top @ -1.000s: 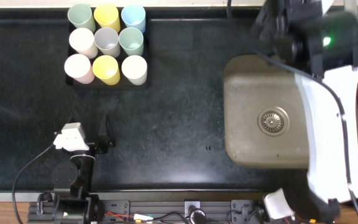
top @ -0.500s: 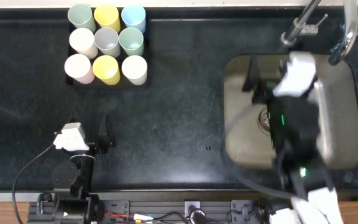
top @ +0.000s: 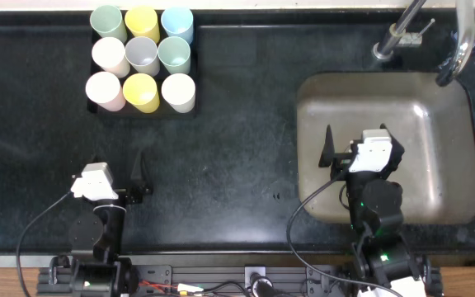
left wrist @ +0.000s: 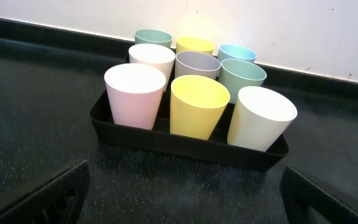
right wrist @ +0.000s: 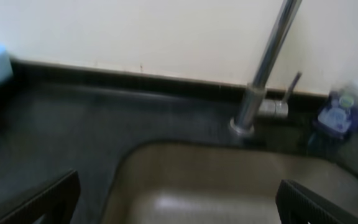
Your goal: Store Cups
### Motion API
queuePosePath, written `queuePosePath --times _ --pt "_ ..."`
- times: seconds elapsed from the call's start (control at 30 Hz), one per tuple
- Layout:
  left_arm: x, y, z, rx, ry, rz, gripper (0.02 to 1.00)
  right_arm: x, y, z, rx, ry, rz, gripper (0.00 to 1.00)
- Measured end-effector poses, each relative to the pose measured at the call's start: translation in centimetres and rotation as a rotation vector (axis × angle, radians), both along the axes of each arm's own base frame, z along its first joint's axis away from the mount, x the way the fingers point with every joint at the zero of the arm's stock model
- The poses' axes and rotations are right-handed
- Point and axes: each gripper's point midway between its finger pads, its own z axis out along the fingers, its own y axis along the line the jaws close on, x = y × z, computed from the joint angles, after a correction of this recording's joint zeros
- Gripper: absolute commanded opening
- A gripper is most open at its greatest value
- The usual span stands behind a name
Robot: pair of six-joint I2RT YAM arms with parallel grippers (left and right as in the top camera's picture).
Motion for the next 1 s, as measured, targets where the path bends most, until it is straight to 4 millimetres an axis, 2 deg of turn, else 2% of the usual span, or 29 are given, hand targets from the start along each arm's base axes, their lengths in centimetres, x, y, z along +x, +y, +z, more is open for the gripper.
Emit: queuePosePath --times 0.1,0.17,0.3,0.43,0.6,0.87,1.0 --pt "0.0 0.0 0.0 0.0 0.0 0.0 1.0 -0.6 -0.2 -2.1 -0.027 0.089 0.001 0.998" --pt "0.0 0.0 0.0 0.0 0.0 0.0 1.0 -0.8 -0.2 -2.9 -0.038 0.12 0.001 0.996" --pt "0.0 0.0 0.0 0.0 0.0 0.0 0.998 -1.0 -0.6 -2.8 -0.04 0.118 -0.007 0.996" --pt "0.0 0.0 0.0 0.0 0.0 0.0 1.0 -1.7 -2.9 -1.9 -0.029 0.083 -0.087 0.998" --pt "0.0 0.0 0.0 0.0 0.0 0.0 1.0 -3.4 -5.4 -1.4 -0.012 -0.008 -0.177 0.998" --pt "0.0 0.0 0.0 0.0 0.0 0.0 1.0 -4.4 -5.7 -3.8 -0.003 -0.067 -0.19 0.998" --pt "0.0 0.0 0.0 0.0 0.0 0.0 0.998 -4.5 -5.8 -2.8 0.005 -0.111 -0.192 0.996"
